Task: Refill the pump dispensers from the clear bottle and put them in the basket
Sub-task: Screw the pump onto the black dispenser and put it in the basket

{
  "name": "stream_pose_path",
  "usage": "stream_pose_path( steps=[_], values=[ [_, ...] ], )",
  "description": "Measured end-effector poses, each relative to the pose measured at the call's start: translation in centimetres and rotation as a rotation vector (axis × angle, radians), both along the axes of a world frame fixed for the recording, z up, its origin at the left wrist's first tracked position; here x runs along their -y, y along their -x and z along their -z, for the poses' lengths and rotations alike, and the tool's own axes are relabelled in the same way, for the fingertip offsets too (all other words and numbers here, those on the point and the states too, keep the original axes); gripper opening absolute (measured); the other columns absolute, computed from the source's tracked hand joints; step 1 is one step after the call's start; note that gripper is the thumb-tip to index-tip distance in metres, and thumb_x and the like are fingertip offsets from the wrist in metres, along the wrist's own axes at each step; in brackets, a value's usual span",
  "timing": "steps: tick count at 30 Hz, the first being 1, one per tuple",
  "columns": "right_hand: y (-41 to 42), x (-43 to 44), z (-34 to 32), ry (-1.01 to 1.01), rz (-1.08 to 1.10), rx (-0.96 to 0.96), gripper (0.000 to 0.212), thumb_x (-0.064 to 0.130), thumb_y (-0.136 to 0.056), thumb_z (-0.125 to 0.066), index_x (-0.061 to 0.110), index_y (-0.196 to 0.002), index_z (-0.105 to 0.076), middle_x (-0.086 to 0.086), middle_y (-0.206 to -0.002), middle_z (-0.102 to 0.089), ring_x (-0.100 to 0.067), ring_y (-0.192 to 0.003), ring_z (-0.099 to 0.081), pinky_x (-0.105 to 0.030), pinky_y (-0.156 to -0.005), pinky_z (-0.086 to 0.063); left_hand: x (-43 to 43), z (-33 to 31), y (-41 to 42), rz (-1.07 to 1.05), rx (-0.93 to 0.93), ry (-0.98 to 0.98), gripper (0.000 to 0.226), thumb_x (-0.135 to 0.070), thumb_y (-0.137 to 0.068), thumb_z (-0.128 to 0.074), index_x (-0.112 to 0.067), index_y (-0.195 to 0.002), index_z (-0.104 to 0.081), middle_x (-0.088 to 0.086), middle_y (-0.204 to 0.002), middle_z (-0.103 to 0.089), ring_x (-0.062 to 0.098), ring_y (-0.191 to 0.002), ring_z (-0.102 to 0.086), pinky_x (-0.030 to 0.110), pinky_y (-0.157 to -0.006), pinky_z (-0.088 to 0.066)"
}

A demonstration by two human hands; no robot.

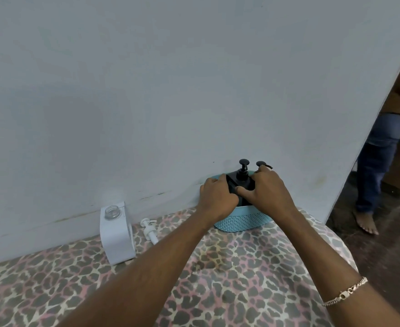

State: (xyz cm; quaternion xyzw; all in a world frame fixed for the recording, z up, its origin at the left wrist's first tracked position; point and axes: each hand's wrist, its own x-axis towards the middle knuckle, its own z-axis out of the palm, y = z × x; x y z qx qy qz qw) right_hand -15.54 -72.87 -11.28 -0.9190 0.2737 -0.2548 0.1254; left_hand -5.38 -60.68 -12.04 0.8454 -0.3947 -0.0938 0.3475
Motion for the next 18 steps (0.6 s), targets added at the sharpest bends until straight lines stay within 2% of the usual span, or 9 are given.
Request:
stream_pose_path(
  steps=[3, 6, 9, 13, 16, 18],
  values=[
    [-0.1, -0.5, -0.2, 0.003, 0.013, 0.014, 0.045, 0.057, -0.076, -0.067, 0.014, -0.064, -0.061, 0.0, -0.081, -0.051, -0.027, -0.088, -0.061, -0.031, -0.056, -0.035, 0.0, 0.2, -0.1, 0.003, 0.009, 0.023, 0.052, -0.027, -0.073, -0.047, -0.019, -0.123, -0.056, 0.01, -0.122, -0.063, 0.031, -0.126, -0.047, 0.041, -0.098, -0.038],
    [-0.1, -1.2, -0.5, 0.004, 0.04, 0.033, 0.043, 0.052, -0.075, -0.073, 0.011, -0.067, -0.063, -0.001, -0.078, -0.052, -0.02, -0.069, -0.054, -0.03, -0.052, -0.035, -0.1, 0.3, -0.1, 0.008, 0.019, 0.031, 0.046, -0.019, -0.079, -0.052, -0.019, -0.125, -0.056, 0.009, -0.124, -0.063, 0.029, -0.129, -0.045, 0.041, -0.102, -0.037],
    [-0.1, -1.3, -0.3, 0.004, 0.06, 0.023, 0.041, 0.051, -0.076, -0.074, 0.012, -0.069, -0.063, -0.002, -0.082, -0.053, -0.02, -0.07, -0.053, -0.03, -0.054, -0.034, -0.2, 0.1, 0.1, -0.001, -0.006, -0.011, 0.053, -0.027, -0.07, -0.046, -0.021, -0.122, -0.057, 0.01, -0.128, -0.061, 0.03, -0.129, -0.045, 0.039, -0.101, -0.036],
    [-0.2, -1.4, 0.6, 0.012, 0.079, 0.021, 0.043, 0.053, -0.075, -0.073, 0.011, -0.074, -0.067, -0.004, -0.092, -0.057, -0.025, -0.079, -0.059, -0.033, -0.063, -0.045, -0.3, 0.2, 0.2, 0.004, -0.004, -0.07, 0.051, -0.033, -0.067, -0.043, -0.02, -0.115, -0.055, 0.011, -0.126, -0.059, 0.029, -0.126, -0.046, 0.036, -0.095, -0.033],
    [-0.2, -1.6, 0.9, 0.017, 0.094, 0.028, 0.044, 0.05, -0.076, -0.076, 0.006, -0.082, -0.073, -0.009, -0.102, -0.062, -0.028, -0.086, -0.062, -0.037, -0.071, -0.053, -0.4, 0.3, 0.1, 0.013, 0.022, -0.084, 0.039, -0.031, -0.077, -0.05, -0.019, -0.114, -0.054, 0.01, -0.125, -0.058, 0.028, -0.127, -0.044, 0.036, -0.099, -0.034],
    [-0.3, -1.6, 1.0, 0.022, 0.103, 0.025, 0.043, 0.048, -0.077, -0.077, 0.005, -0.083, -0.073, -0.011, -0.105, -0.062, -0.029, -0.088, -0.062, -0.037, -0.072, -0.053, -0.2, 0.4, -0.1, 0.022, 0.046, -0.093, 0.032, -0.025, -0.085, -0.055, -0.017, -0.116, -0.054, 0.011, -0.126, -0.058, 0.027, -0.129, -0.042, 0.038, -0.105, -0.034]
  ],
)
